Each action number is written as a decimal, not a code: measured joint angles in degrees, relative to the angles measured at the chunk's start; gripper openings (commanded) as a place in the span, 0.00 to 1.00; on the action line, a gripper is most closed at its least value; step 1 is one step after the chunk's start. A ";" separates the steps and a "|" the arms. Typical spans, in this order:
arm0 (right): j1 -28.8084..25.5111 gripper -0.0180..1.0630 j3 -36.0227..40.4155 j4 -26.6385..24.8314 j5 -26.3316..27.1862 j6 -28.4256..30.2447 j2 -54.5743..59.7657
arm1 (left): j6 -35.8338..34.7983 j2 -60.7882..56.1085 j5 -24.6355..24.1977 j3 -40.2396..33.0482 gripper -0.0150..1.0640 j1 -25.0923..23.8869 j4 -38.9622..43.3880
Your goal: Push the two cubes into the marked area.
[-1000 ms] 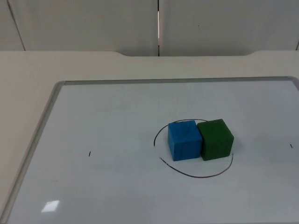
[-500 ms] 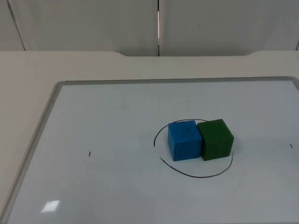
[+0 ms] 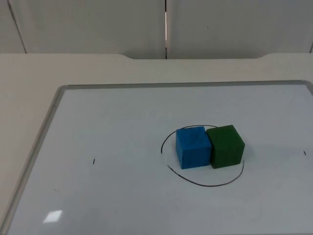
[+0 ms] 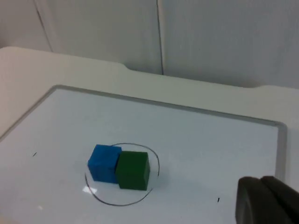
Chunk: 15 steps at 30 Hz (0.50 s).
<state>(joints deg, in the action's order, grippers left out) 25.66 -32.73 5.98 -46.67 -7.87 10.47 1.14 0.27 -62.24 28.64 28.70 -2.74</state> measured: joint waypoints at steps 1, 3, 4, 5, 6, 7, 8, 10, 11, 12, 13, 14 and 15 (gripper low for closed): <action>0.00 0.02 0.00 -0.79 -1.65 0.85 -1.47 | 0.00 0.00 0.00 0.00 0.72 0.00 0.00; 0.00 0.02 0.00 -1.67 -4.97 1.92 -4.15 | 0.00 0.00 0.00 0.00 0.74 0.00 0.00; 0.00 0.02 0.00 -1.76 -6.32 2.37 -5.66 | 0.00 0.00 0.00 0.00 0.78 0.00 0.00; 0.00 0.02 0.00 -1.76 -7.04 2.36 -6.43 | 0.00 0.00 0.00 0.00 0.82 0.00 0.00; 0.00 0.02 0.00 -1.76 -7.04 2.36 -6.43 | 0.00 0.00 0.00 0.00 0.90 0.00 0.00; 0.00 0.02 0.00 -1.89 -8.33 2.49 -7.95 | 0.00 0.00 0.00 0.00 0.90 0.00 0.00; 0.00 0.02 0.00 -1.89 -10.13 2.62 -9.51 | 0.00 0.00 0.00 0.00 0.97 0.00 0.00; 0.00 0.02 0.00 -2.12 -12.57 3.11 -10.30 | 0.00 0.00 0.00 0.00 0.99 0.00 0.00; 0.00 0.02 0.23 -2.36 -13.95 3.69 -10.28 | 0.00 0.00 0.00 0.00 0.99 0.00 0.00; 0.00 0.02 0.23 -2.36 -13.95 3.69 -10.28 | 0.00 0.00 0.00 0.00 0.99 0.00 0.00; 0.00 0.02 0.83 -2.63 -14.50 4.53 -10.28 | 0.00 0.00 0.00 0.00 0.99 0.00 0.00; 0.00 0.02 1.52 -3.19 -14.84 5.02 -10.28 | 0.00 0.00 0.00 0.00 0.99 0.00 0.00; 0.00 0.02 2.41 -3.53 -15.14 5.46 -10.28 | 0.00 0.00 0.00 0.00 0.99 0.00 0.00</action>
<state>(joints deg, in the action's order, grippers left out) 25.66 -30.32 2.45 -61.81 -2.41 0.18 1.14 0.27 -62.24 28.64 28.70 -2.74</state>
